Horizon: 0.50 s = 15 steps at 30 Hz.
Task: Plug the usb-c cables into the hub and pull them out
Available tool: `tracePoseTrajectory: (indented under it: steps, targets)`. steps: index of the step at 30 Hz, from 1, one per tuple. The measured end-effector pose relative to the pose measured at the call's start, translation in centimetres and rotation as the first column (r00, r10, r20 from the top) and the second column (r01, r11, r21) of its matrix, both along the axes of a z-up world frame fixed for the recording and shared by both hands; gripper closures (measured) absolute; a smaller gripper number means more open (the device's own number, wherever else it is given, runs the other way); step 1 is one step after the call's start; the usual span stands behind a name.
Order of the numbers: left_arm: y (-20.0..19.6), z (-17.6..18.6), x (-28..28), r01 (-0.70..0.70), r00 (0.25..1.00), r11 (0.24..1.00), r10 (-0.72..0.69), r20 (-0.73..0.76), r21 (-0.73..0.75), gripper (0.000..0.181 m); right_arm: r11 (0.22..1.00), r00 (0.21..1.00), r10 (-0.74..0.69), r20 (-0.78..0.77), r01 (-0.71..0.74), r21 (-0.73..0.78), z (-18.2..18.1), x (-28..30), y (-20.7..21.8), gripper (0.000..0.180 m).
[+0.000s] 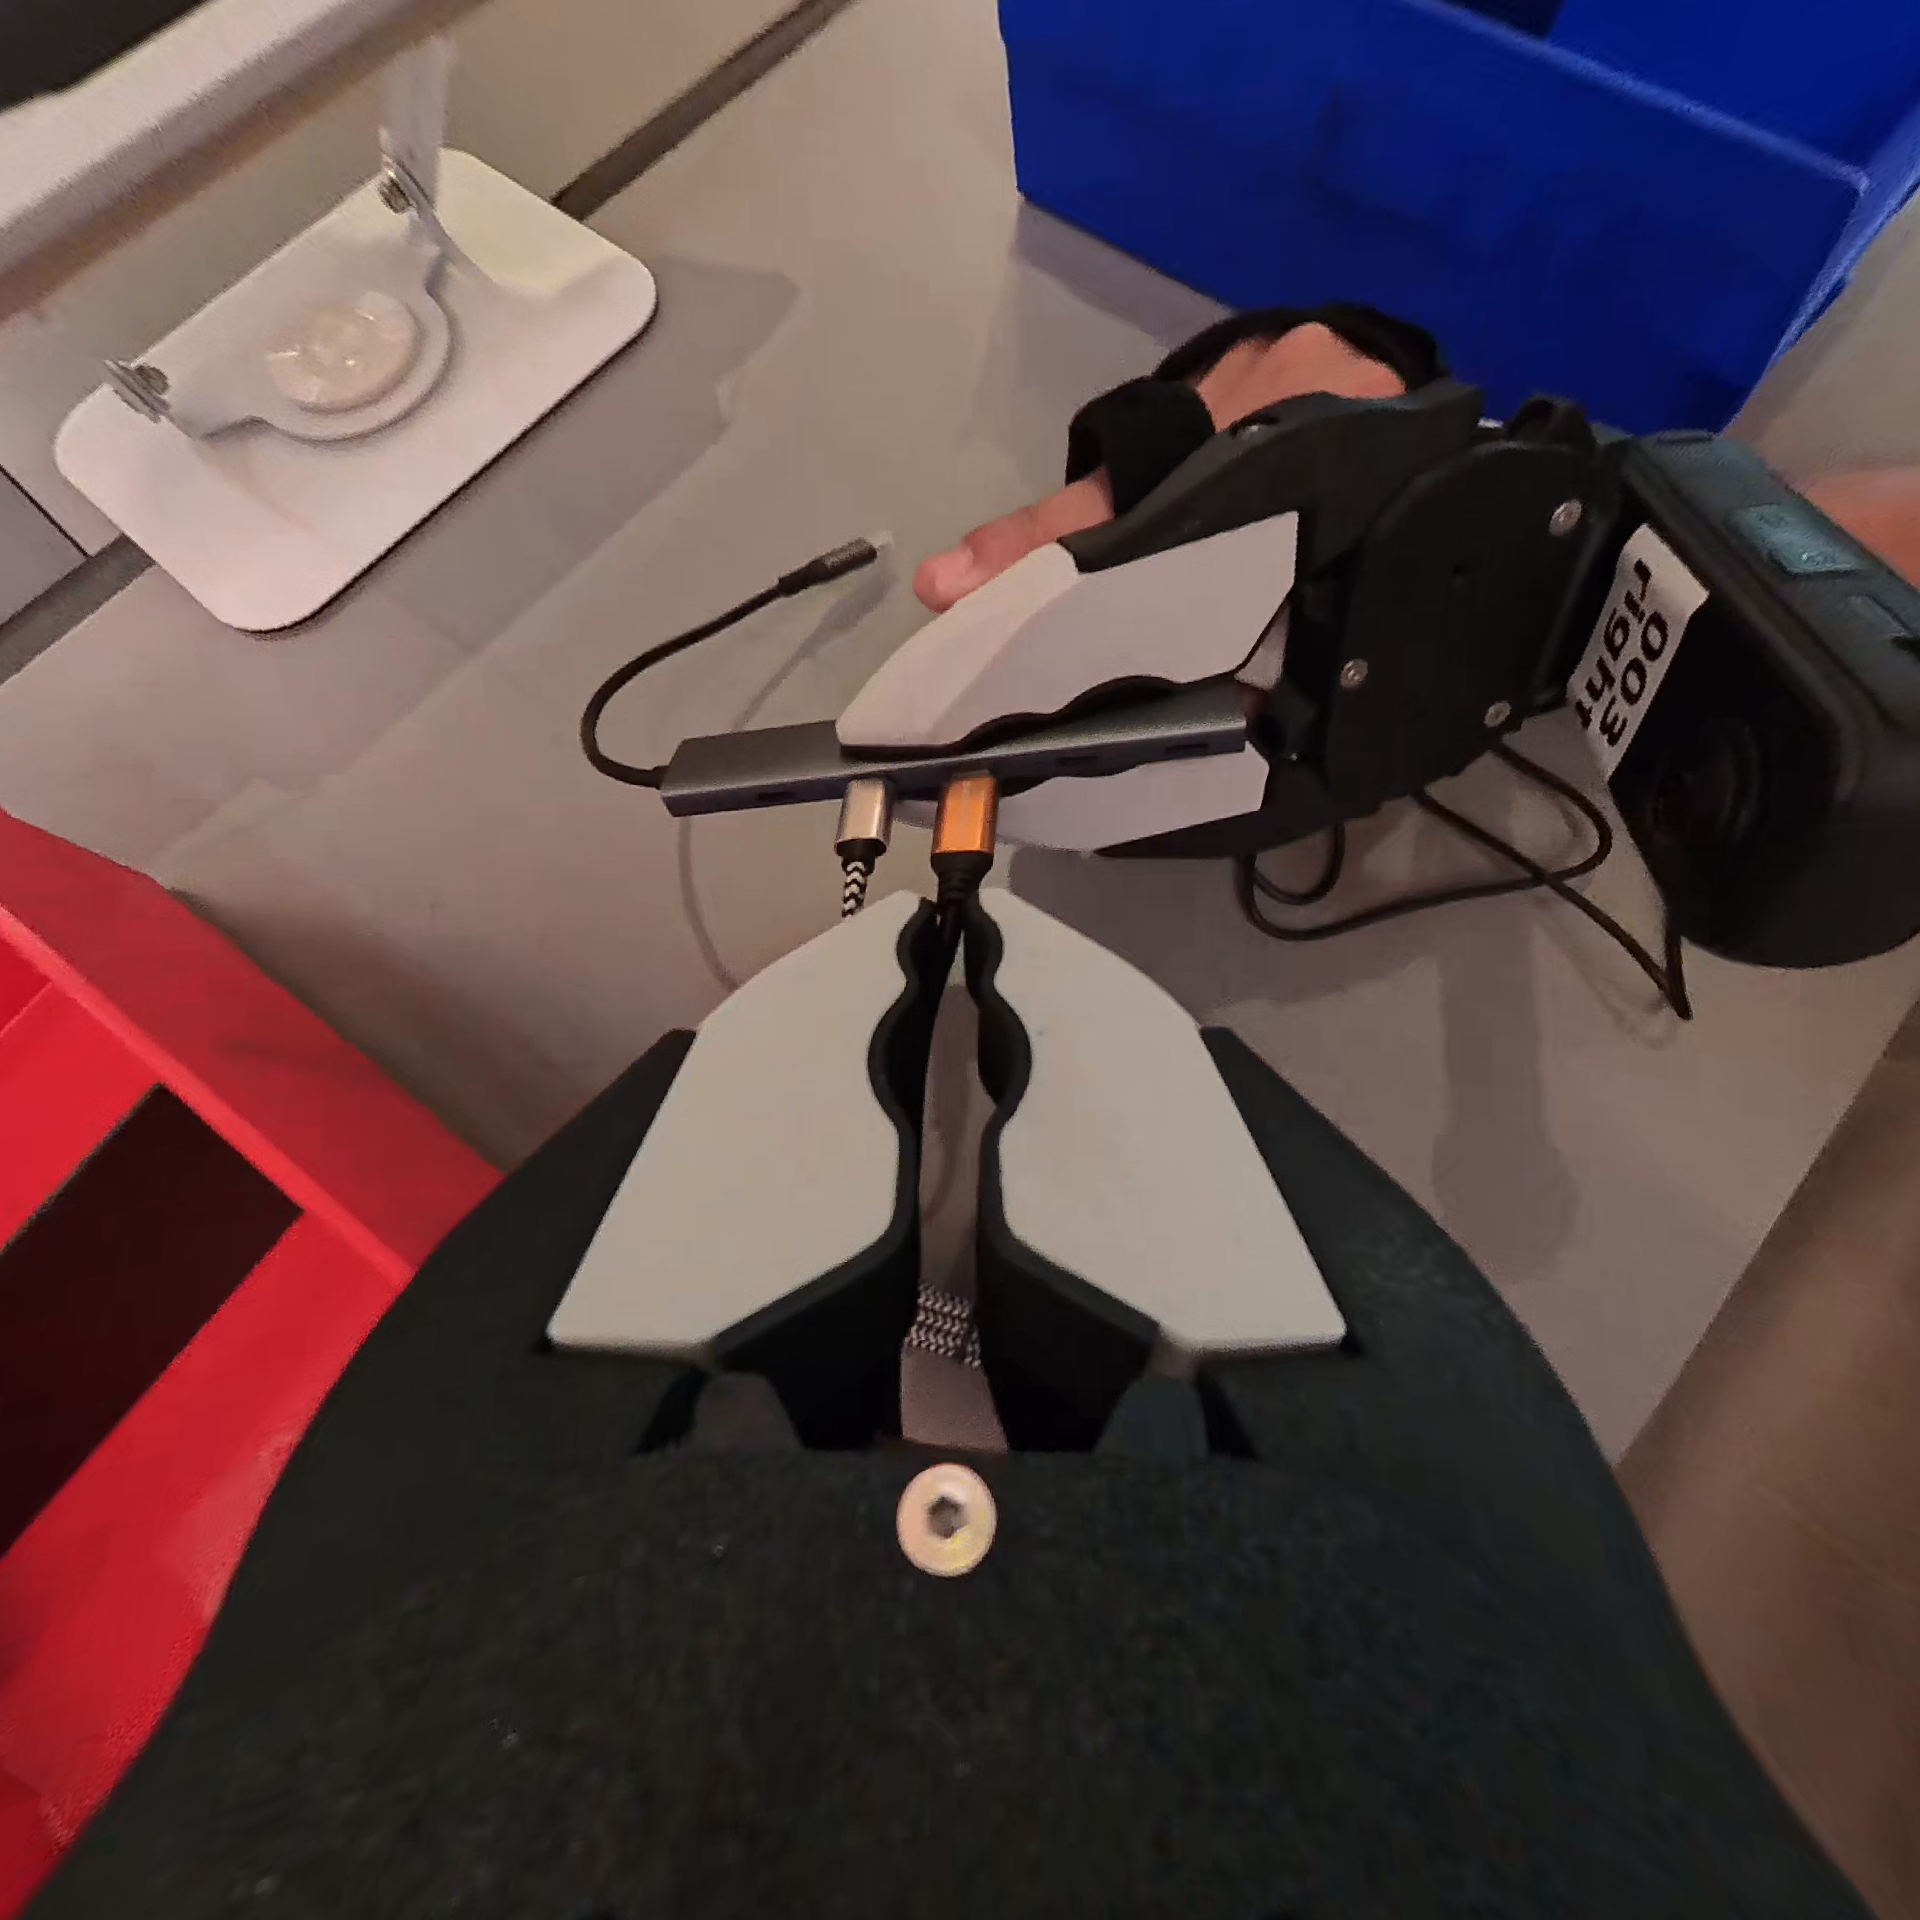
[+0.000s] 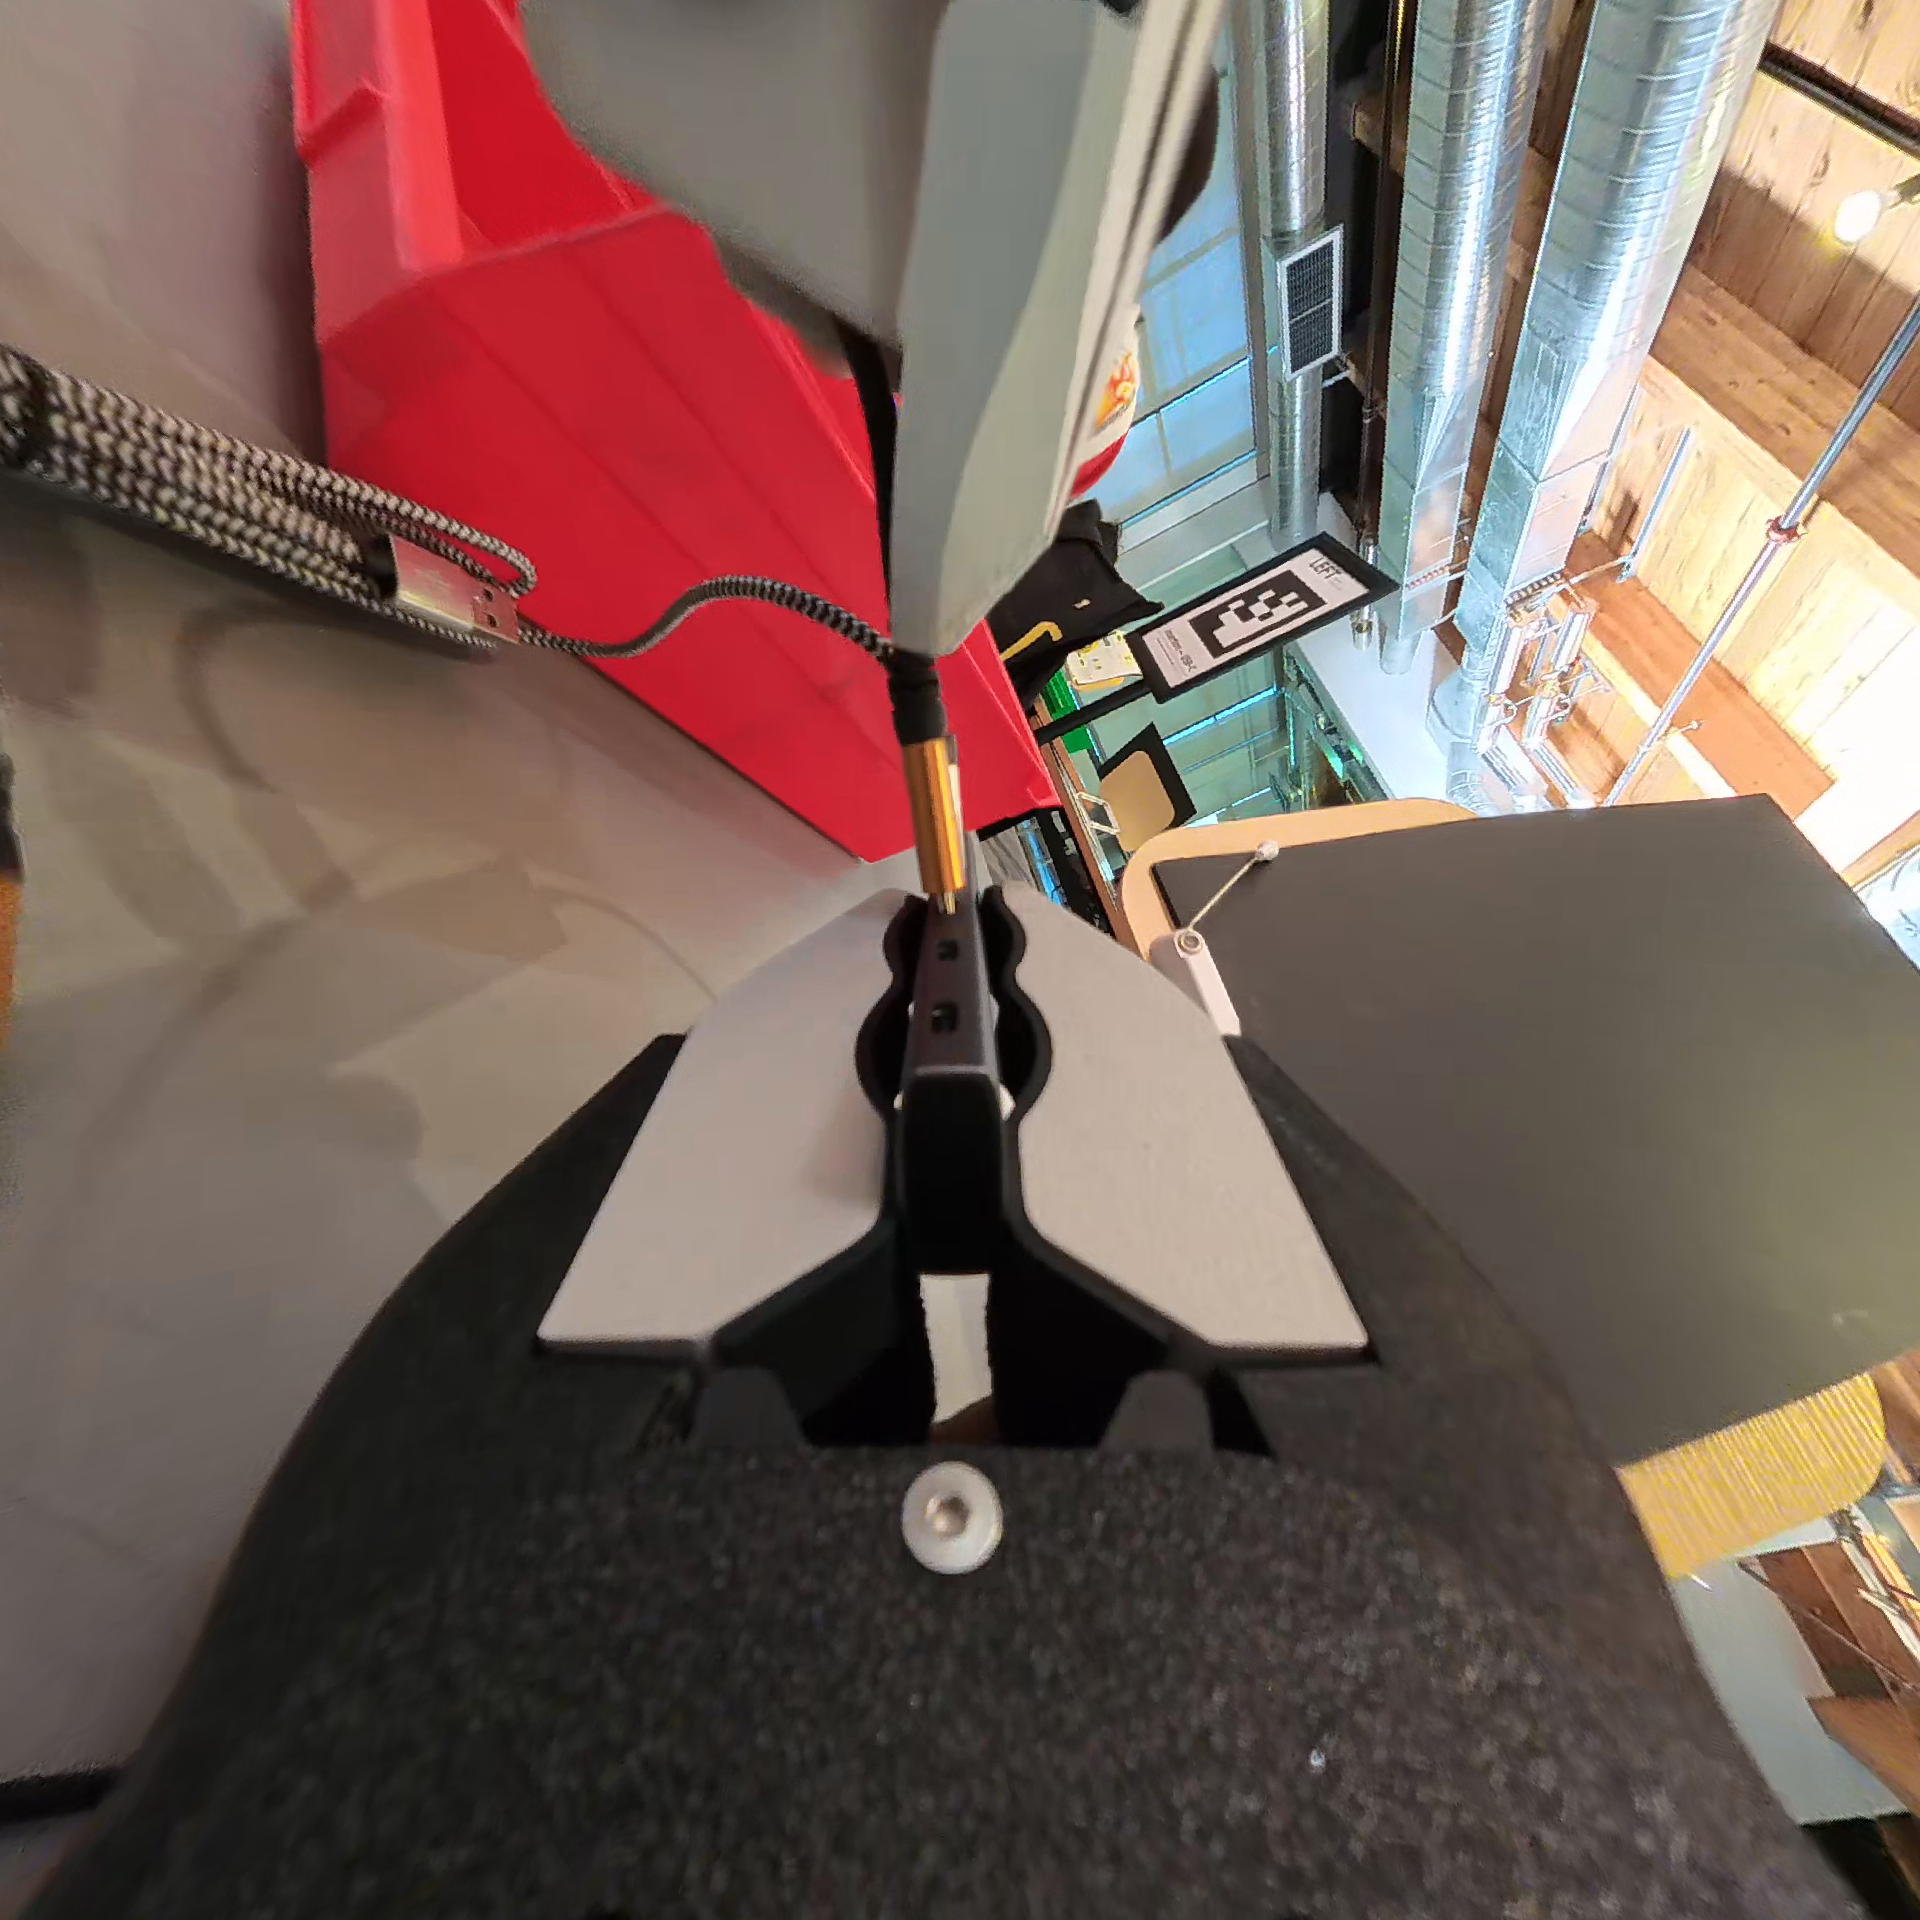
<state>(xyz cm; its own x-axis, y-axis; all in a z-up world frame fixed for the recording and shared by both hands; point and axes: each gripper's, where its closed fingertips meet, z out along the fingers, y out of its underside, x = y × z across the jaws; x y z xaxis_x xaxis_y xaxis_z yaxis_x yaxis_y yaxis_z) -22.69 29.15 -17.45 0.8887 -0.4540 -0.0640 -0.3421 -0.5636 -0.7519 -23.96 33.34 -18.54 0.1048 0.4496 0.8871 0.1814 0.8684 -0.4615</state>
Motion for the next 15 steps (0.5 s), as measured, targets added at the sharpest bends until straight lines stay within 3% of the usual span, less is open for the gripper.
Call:
tracePoseTrajectory:
  steps: [10,12,15]
  targets:
    - [-1.3,-2.0,-0.3,-0.052,0.999,0.998,0.052,0.01,0.045,0.165,0.999,0.999,0.039,0.025,-0.039,0.016,-0.7,-0.7,-1.6,0.168]
    - [-1.7,-2.6,-0.4,-0.056,0.998,0.997,0.056,-0.001,0.052,0.175,0.998,0.998,0.051,0.027,-0.052,0.029,-0.6,-0.7,-2.2,0.168]
    - [-1.9,-2.3,-0.5,-0.064,0.995,0.996,0.06,0.08,0.058,0.176,0.997,0.998,0.055,0.032,-0.057,0.06,-0.6,-0.8,-2.5,0.169]
